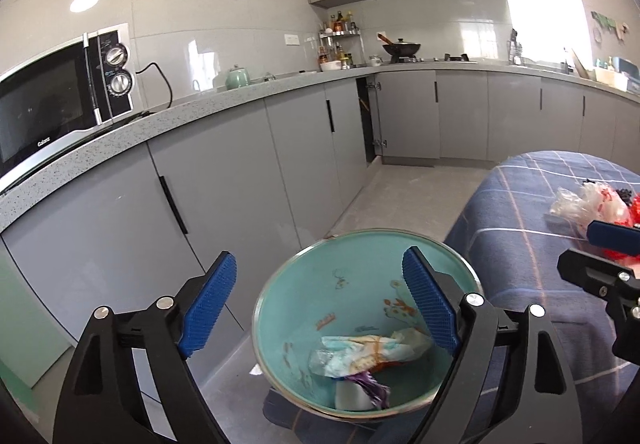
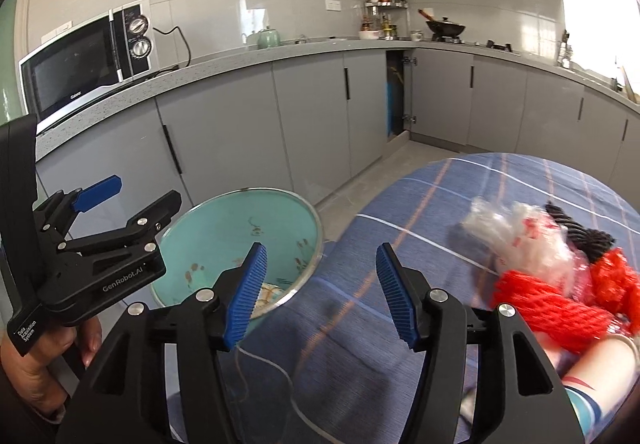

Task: Collect trash
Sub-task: 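Carry both items over the teal bin and open both grippers, then return both grippers to the pile and grasp the paper cup with the right gripper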

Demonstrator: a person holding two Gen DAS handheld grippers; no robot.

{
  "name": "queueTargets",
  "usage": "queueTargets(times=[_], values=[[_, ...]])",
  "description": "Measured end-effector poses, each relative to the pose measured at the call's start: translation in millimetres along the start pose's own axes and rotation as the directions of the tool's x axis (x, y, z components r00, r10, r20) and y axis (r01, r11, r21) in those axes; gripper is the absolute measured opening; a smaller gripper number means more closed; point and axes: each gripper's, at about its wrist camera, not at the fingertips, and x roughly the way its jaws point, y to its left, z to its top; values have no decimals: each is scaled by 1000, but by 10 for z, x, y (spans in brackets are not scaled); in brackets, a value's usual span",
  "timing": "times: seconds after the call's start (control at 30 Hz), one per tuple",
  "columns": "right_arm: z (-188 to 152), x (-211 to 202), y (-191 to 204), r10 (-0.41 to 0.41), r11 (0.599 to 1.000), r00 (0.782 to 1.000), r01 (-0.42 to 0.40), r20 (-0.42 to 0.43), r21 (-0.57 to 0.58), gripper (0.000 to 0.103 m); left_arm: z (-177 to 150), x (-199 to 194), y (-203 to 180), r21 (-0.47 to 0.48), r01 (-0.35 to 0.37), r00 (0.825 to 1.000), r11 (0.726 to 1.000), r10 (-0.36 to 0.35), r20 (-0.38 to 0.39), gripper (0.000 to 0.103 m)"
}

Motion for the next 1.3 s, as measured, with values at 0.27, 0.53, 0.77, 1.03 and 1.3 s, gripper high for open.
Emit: queueTargets(times=[0.27,0.53,0.77,1.03,1.3], values=[[-88,-331,-307,-77,996,997,76,23,44,59,-9,-162,-425,47,67,998,997,-67,-4,85],[-228,-746,-626,-191,979,981,187,44,83,67,-21,-401,-880,105,148,989,983,-149,4,87],[-479,-1136,-965,-321,940,946,315,31,129,75,-134,-577,-1310,160,229,973,960,-230,-16,88],[-687,-1334,-1271,-408,895,913,400,-1,199,79,-150,-682,-1654,225,277,960,934,-280,-20,89],[-675,-1246,-1502,-403,885,915,393,-12,249,78,-137,-650,-1897,253,296,954,921,-296,-35,89]])
